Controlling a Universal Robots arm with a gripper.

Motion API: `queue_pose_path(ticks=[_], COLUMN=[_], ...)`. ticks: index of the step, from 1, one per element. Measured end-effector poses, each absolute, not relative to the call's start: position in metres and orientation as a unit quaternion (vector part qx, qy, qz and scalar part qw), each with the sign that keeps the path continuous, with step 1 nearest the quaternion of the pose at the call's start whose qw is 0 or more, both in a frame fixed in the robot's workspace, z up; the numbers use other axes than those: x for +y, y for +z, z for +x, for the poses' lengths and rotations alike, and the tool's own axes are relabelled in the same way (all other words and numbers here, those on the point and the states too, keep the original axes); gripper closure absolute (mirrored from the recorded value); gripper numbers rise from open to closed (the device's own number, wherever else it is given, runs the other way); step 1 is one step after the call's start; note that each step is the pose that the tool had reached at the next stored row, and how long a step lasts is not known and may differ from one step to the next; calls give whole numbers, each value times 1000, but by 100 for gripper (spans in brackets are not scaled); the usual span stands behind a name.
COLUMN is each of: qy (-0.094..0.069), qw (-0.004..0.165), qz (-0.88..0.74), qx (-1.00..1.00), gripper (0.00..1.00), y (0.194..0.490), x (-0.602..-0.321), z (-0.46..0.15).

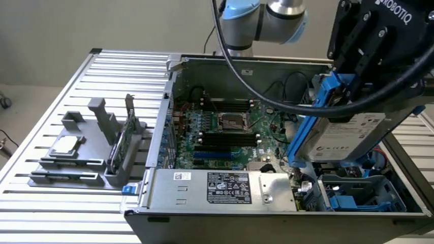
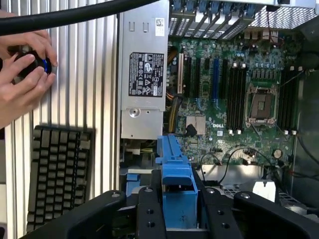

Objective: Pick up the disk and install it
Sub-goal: 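Pick up the disk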

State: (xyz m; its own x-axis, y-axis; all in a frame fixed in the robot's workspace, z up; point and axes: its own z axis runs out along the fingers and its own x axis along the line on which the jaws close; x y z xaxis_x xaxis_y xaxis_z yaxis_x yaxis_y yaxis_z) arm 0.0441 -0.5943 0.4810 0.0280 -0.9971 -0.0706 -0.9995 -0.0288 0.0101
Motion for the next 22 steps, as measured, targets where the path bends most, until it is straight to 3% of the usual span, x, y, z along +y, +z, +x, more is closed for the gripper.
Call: queue_pose_path(ticks=[8,22], qy=[29,29], qw=[21,21], qz=[-717,-719], qx=[696,694], gripper=[67,67], y=[479,462], x=[-611,-614], z=[68,104])
